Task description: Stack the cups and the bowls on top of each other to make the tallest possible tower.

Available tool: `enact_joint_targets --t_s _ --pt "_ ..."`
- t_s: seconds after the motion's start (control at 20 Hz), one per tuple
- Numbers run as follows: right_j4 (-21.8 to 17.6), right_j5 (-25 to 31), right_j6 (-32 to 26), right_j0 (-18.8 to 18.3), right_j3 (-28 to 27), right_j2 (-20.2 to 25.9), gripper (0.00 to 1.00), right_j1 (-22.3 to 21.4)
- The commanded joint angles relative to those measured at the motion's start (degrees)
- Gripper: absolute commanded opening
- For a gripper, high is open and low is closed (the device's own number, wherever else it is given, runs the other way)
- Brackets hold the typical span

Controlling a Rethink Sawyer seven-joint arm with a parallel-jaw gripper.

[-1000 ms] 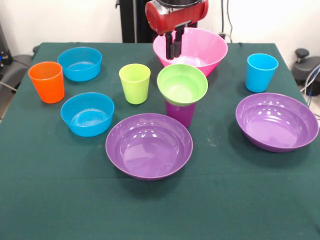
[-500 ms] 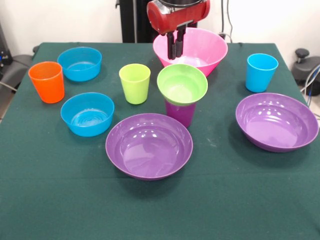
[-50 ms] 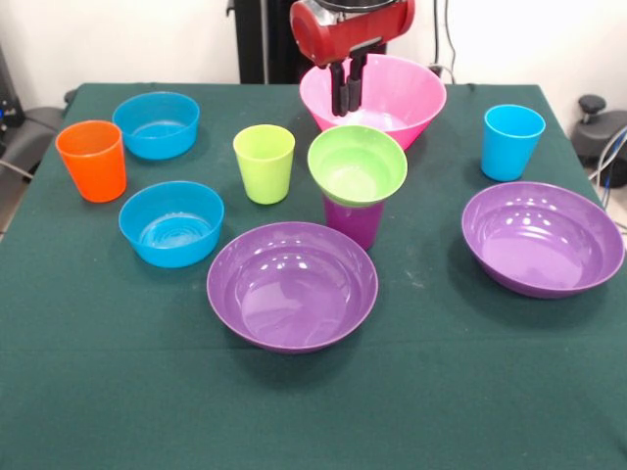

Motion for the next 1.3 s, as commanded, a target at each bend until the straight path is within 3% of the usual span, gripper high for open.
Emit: enact_joint_targets --t_s 0.05,0.45,0.9,1.3 --pt "-2.9 0.0 -13.9 -0.7 -0.1 1.1 0.0 0.9" --pt "-3.6 2.2 -18.9 -2.8 -2.7 2.3 0.0 2.7" --pt "-5.5 5.5 -29.3 -5.5 -8.9 3.5 0.0 7.0" --pt "-5.8 7.2 -35.9 -5.6 -13.5 3.0 0.0 9.7"
